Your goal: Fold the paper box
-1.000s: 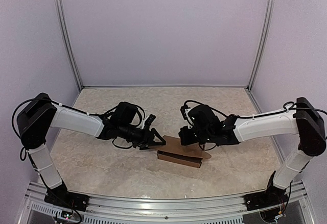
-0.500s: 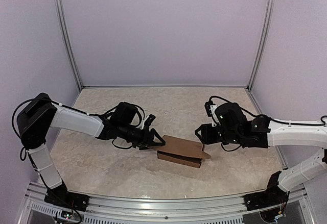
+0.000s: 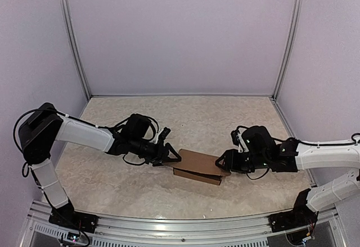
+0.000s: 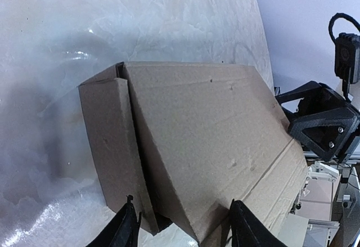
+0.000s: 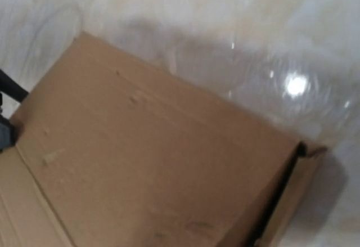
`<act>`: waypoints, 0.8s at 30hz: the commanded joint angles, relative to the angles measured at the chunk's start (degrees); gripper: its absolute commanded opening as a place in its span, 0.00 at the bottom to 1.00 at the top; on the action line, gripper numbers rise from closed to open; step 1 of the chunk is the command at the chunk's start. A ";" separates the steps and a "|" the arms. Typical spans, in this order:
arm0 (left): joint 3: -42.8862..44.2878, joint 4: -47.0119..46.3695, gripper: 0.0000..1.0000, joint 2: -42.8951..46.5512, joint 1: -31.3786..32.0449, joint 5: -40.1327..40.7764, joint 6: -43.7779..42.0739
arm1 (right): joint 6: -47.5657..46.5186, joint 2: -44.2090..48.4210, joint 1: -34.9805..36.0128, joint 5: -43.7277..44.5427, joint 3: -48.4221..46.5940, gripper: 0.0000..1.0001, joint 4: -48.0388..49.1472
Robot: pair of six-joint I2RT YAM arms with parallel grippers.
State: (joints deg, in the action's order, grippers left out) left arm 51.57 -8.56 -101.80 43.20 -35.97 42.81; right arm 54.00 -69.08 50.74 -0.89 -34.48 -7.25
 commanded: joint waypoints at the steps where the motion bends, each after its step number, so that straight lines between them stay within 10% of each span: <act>1: -1.12 0.49 0.53 -1.12 -0.14 1.17 -1.01 | 4.26 -1.56 -0.53 -3.92 0.91 0.46 3.68; 24: -2.42 -2.43 0.52 -0.87 0.84 0.55 0.22 | 11.13 -6.27 -1.26 -6.83 3.69 0.33 15.92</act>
State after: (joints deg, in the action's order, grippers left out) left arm 50.11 -9.50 -101.86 43.22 -35.46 43.13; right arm 64.84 -75.22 50.02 -6.79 -30.81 5.32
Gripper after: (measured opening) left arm 0.523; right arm 0.329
